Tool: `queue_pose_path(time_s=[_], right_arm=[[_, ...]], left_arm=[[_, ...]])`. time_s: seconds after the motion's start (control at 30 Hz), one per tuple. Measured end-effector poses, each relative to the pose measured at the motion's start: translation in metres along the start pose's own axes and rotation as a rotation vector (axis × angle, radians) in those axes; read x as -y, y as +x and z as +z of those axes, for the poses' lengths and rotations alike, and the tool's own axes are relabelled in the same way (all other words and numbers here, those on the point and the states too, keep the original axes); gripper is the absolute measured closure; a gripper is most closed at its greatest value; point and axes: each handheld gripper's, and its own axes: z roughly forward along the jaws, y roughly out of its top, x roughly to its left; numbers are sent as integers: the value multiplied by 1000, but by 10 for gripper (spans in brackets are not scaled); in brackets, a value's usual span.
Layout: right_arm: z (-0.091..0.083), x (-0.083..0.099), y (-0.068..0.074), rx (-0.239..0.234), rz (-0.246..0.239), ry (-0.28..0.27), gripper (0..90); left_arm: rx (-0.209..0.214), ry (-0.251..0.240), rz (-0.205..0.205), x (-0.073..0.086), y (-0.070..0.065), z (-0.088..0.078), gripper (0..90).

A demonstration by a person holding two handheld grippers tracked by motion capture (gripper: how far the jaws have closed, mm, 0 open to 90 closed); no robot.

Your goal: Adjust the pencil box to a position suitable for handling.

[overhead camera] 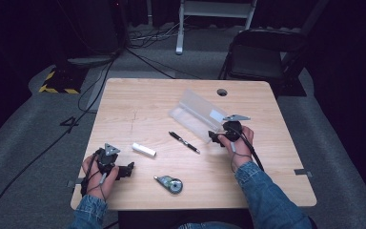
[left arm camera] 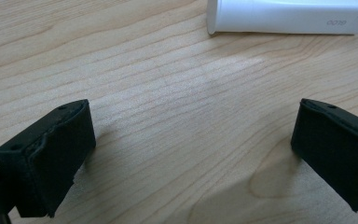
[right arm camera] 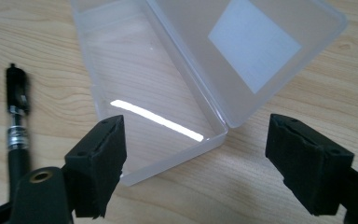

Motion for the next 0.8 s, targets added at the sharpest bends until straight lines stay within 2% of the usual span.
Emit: queue_pose_path(time_s=[0.13,0.37,0.57,0.8], right_arm=[[10,0,0,27,16,22,212],[20,4,3,43,-11,69,231],[16,6,0,32,-38,103,252],[6,13,-6,18,-55,113,250]], left_arm=[[-1,0,-3,0,0,0,1],[3,-1,6,-1,1,1,1],[5,1,7,-2,2,2,1],[6,-1,7,-1,1,1,2]])
